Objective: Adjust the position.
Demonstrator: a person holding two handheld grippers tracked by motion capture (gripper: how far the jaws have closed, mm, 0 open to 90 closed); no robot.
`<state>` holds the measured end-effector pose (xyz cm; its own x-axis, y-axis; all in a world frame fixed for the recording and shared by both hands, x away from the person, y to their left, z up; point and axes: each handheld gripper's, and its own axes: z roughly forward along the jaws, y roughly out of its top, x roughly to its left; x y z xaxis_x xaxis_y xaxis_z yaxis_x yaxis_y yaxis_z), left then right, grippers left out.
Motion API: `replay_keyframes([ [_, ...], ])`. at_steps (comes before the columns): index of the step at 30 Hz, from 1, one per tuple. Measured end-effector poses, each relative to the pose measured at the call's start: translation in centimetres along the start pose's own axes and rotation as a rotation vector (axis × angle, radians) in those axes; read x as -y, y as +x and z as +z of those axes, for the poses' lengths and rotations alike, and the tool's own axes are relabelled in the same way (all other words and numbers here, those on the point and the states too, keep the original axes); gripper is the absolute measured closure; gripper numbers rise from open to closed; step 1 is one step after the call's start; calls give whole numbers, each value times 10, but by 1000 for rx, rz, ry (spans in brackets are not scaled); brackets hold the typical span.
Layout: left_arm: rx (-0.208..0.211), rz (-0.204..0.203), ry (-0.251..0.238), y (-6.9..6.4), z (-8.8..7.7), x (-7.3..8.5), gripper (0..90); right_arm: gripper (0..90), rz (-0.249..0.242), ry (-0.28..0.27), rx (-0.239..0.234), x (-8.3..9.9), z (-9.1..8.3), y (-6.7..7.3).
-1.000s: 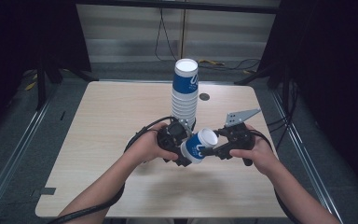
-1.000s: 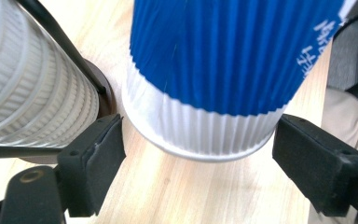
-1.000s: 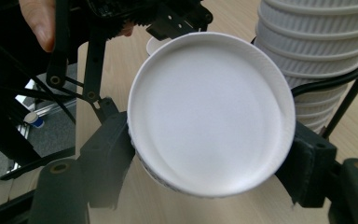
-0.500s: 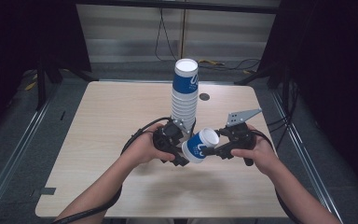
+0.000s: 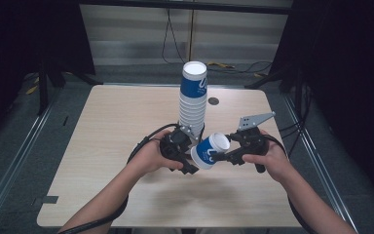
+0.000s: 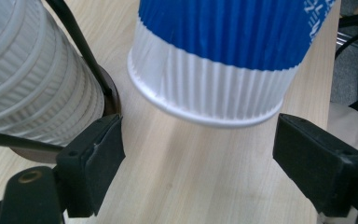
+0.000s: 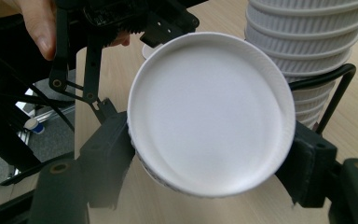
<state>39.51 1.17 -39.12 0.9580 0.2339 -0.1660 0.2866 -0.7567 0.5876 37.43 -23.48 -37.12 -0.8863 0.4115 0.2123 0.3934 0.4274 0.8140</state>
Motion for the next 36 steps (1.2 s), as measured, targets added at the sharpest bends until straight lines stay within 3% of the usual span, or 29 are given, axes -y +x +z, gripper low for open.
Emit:
replay_keyframes([
  [18,11,-11,-42,-1,6,0,159,264,1,-13,-25,-3,8,3],
  [36,-3,19,-55,-1,9,-4,154,264,8,-8,-32,-1,8,2],
])
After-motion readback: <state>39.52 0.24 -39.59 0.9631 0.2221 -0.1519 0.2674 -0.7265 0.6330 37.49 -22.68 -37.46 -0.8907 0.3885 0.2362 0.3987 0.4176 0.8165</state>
